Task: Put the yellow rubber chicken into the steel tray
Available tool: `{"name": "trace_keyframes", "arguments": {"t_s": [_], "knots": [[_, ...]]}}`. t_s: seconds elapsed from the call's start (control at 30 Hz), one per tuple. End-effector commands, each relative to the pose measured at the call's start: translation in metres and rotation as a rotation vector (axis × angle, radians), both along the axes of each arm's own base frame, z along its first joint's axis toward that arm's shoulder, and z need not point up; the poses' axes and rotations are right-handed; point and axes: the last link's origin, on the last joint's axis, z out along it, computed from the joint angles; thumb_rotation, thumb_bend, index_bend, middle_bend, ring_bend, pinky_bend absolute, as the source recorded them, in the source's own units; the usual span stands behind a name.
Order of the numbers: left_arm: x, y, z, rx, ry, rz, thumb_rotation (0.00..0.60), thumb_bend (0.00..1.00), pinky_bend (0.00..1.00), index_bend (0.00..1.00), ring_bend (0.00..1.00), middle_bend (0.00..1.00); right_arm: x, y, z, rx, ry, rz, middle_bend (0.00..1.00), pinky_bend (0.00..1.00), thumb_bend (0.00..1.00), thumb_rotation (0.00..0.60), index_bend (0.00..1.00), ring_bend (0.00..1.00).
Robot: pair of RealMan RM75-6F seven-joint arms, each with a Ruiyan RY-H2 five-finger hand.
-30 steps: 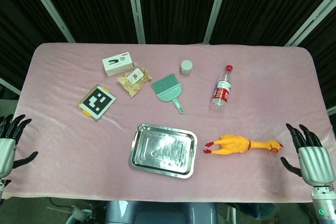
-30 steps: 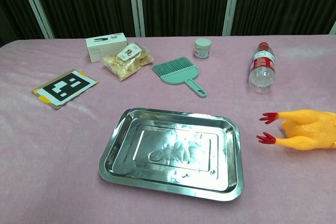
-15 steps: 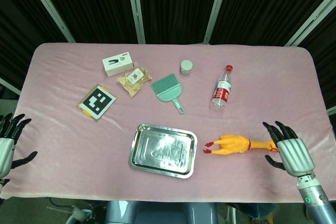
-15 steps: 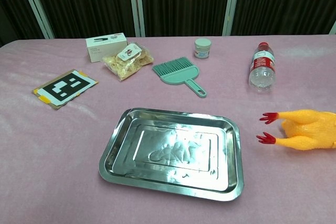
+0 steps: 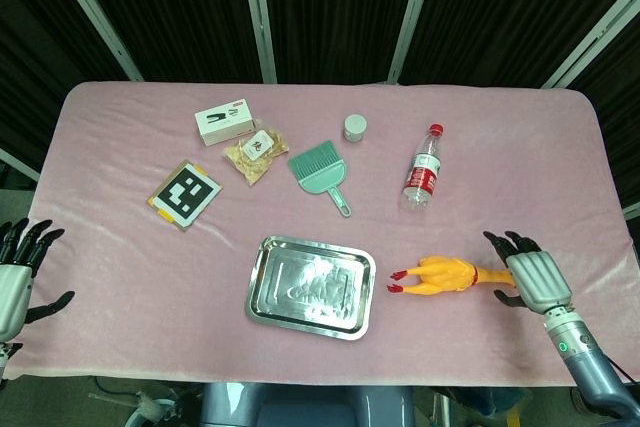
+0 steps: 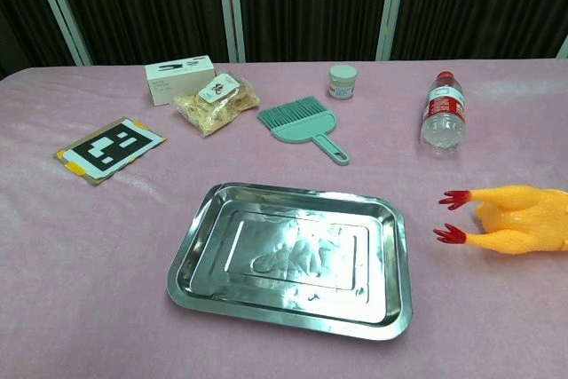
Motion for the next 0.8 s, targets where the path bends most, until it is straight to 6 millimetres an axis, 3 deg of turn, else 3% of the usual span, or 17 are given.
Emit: {"name": "trace_keyframes", "arguments": {"t_s": [0.03,0.27,0.57,0.8], "knots": [[0.001,0.001,-0.002,-0.007,-0.001,-0.002,0.6,0.03,0.0,0.17,0.02,0.11,-0.003,-0.001,-0.007,0.019,-0.001,-0.009,0.21,0.21,0.25,0.6,0.13,0.15],[0.002,0.001,-0.002,-0.01,-0.001,-0.004,0.6,0.03,0.0,0.17,0.02,0.1,-0.009,-0.003,-0.021,0.054,0.0,-0.025,0.26,0.24,0.25,0.6,0.25,0.21],[-0.002,0.002,-0.003,-0.017,0.001,0.016,0.6,0.03,0.0,0.17,0.02,0.1,-0.018,-0.011,-0.029,0.065,0.006,-0.05,0.28,0.25,0.25,0.6,0.28,0.22],[-0.003,0.001,-0.004,-0.024,0.01,0.021,0.6,0.03,0.0,0.18,0.02,0.1,-0.028,-0.015,-0.029,0.041,0.009,-0.075,0.38,0.3,0.25,0.6,0.41,0.3]]}}
